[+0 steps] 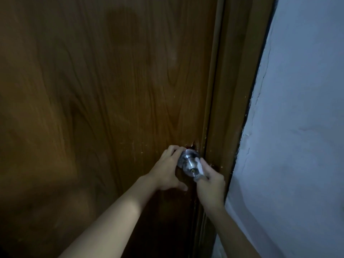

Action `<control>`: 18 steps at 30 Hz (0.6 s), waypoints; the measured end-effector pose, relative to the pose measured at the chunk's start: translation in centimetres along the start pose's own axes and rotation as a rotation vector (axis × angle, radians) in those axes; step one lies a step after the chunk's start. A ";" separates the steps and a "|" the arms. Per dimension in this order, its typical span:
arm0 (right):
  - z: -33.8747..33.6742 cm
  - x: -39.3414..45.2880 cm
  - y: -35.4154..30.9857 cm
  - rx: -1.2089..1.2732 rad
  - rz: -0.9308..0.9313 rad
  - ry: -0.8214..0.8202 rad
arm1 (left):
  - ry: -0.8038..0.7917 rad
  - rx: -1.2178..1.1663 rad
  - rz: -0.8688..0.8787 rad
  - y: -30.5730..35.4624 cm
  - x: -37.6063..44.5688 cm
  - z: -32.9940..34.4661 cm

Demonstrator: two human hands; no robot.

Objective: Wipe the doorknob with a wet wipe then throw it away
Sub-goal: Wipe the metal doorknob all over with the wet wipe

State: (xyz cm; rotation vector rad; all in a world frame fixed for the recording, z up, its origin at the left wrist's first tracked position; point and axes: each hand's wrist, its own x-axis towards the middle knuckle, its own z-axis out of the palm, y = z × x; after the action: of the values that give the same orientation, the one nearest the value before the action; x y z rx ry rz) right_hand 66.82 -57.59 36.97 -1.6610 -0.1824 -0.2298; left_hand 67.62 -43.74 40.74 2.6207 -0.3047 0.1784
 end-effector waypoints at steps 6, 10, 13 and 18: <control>0.3 0.0 2.4 -0.535 -0.511 -0.069 | -0.002 0.000 -0.005 0.1 0.0 0.1; -0.6 -0.1 2.8 -0.517 -0.526 -0.051 | -0.002 0.000 -0.012 0.0 0.0 0.2; -0.3 1.2 1.2 -0.514 -0.383 -0.108 | 0.002 0.001 -0.009 0.0 0.1 0.2; -0.1 0.7 0.9 -0.533 -0.536 -0.211 | 0.006 -0.013 0.005 -0.1 -0.1 0.2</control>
State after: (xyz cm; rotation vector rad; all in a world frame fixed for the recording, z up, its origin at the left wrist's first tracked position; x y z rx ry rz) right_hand 67.74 -57.76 36.29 -2.1409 -0.7851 -0.5412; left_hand 67.61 -43.75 40.49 2.6067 -0.3095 0.1852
